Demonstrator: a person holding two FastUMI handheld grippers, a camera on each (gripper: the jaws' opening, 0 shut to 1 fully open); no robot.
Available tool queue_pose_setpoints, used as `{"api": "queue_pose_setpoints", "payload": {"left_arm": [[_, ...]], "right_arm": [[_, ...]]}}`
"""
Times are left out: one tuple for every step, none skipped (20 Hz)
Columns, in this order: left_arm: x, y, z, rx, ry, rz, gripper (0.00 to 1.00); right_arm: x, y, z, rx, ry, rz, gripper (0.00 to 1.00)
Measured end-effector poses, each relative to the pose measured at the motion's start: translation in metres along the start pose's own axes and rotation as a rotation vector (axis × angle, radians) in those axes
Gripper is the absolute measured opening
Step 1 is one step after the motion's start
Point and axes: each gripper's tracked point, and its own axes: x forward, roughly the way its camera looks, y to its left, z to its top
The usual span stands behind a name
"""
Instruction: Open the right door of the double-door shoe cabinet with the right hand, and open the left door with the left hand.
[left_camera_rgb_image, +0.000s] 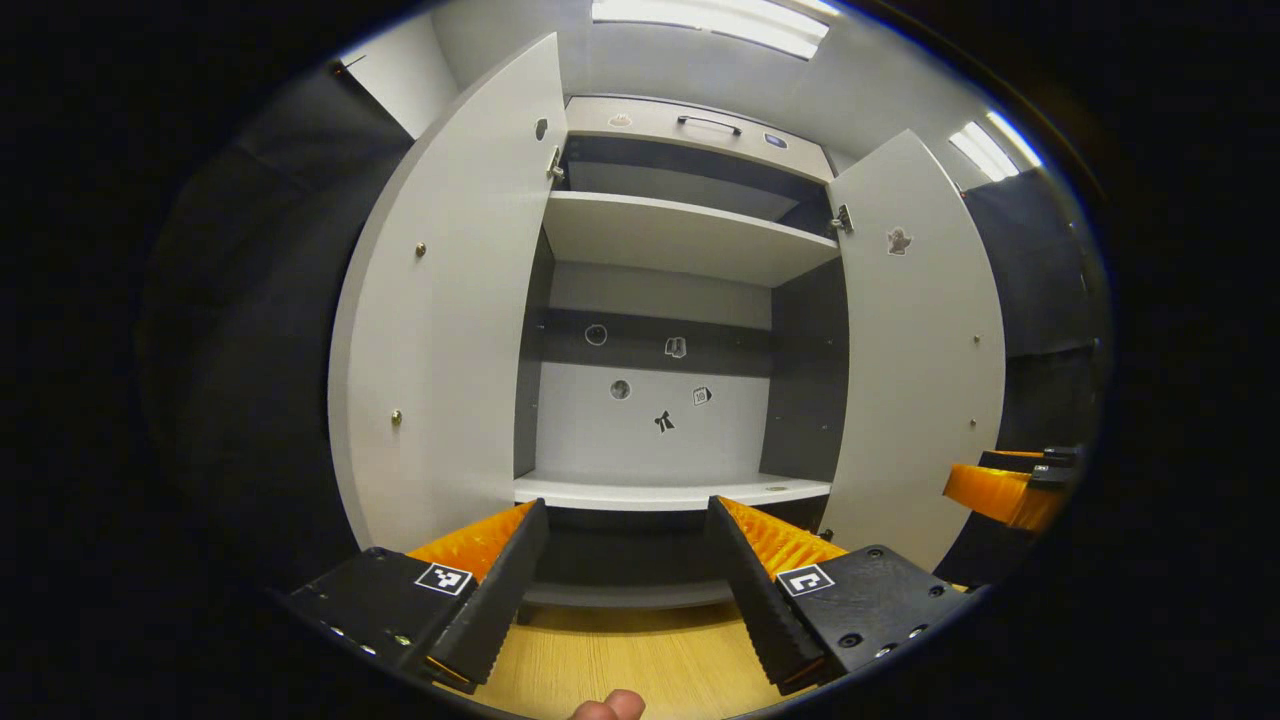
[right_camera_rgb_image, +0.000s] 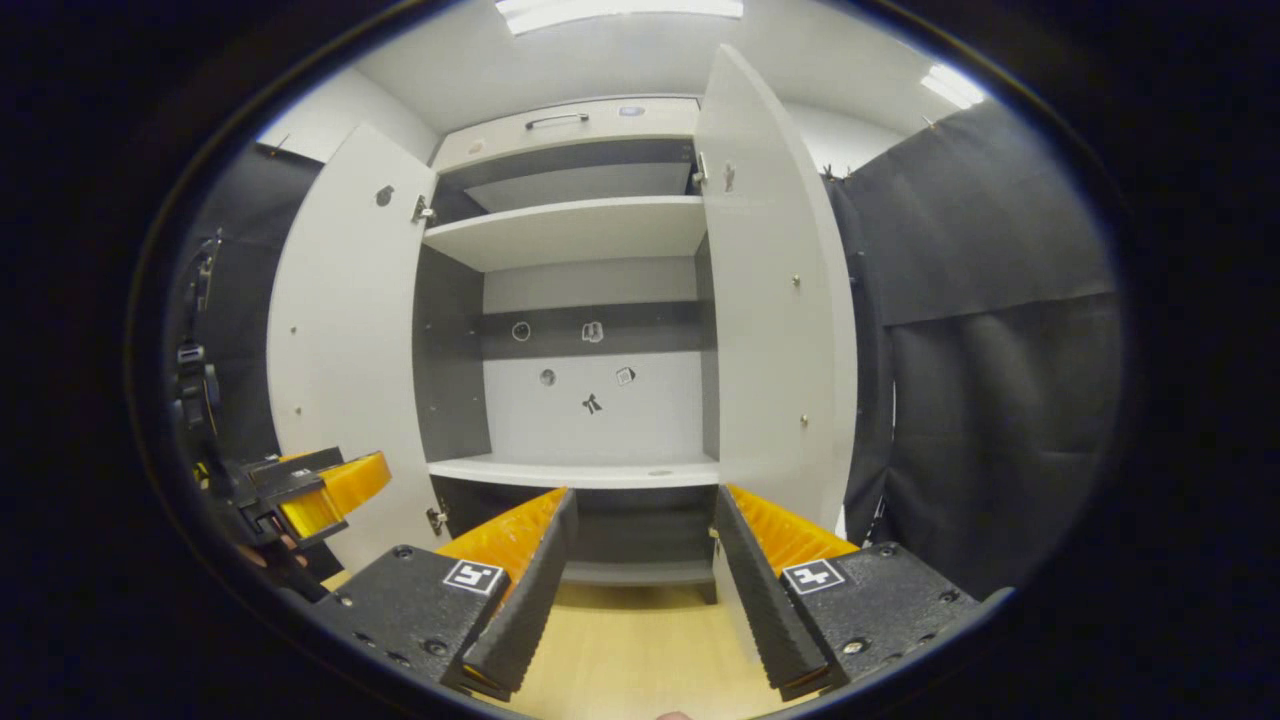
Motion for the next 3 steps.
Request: {"api": "queue_pose_setpoints", "payload": {"left_arm": [[0.0006, 0.0011, 0.0002, 0.005, 0.003, 0.001, 0.95], [0.0010, 0.0012, -0.0006, 0.010, 0.007, -0.004, 0.95], [0.0015, 0.0011, -0.0016, 0.014, 0.012, -0.007, 0.95]], "right_arm": [[0.0002, 0.0003, -0.0012, 0.001, 0.000, -0.001, 0.87], [-0.0001, 0.0014, -0.0024, -0.002, 0.002, 0.003, 0.87], [-0.0002, 0.0024, -0.0045, -0.012, 0.006, 0.005, 0.87]]}}
